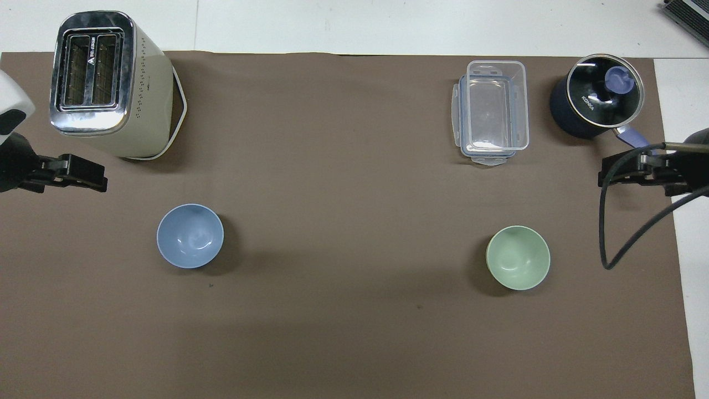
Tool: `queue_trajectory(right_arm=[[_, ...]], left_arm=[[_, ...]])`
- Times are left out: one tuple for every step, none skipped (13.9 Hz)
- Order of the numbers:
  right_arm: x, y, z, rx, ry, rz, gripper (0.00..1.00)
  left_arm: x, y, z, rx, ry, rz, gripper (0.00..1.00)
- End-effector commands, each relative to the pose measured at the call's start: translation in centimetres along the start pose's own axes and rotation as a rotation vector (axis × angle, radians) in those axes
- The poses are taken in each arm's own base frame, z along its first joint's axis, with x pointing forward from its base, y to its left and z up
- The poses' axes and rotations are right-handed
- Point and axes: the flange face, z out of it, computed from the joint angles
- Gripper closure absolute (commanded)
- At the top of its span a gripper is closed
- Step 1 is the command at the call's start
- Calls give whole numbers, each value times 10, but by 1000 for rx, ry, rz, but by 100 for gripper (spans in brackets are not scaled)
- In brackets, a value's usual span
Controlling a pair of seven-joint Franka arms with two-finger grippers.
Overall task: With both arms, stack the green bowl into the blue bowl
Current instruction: 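Reach the left gripper down to the rim of the blue bowl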
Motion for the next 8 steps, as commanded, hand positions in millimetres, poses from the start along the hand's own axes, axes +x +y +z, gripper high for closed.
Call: queue_trajectory(right_arm=[[4,3,-3,4,5,22,0],[4,3,-3,4,5,19,0],[4,4,-2,4,5,17,0],[6,5,-2,5,5,17,0],[7,5,-2,3,12,19,0],[7,4,-2,4,16,16,0],[7,4,-3,6,18,17,0],[7,4,-2,7,14,20,0]], left_arm=[[-4,4,-3,1,4,12,0],[-3,4,-3,1,7,13,0],[-3,-1,-4,1,13,3,0],[-3,-2,-2,-5,12,-2,0],[-3,1,-2,-7,10,-2,0],[-2,1,-2,-7,12,-4,0],[-4,0,0,-10,7,-4,0],[-7,2,1,-9,9,2,0]])
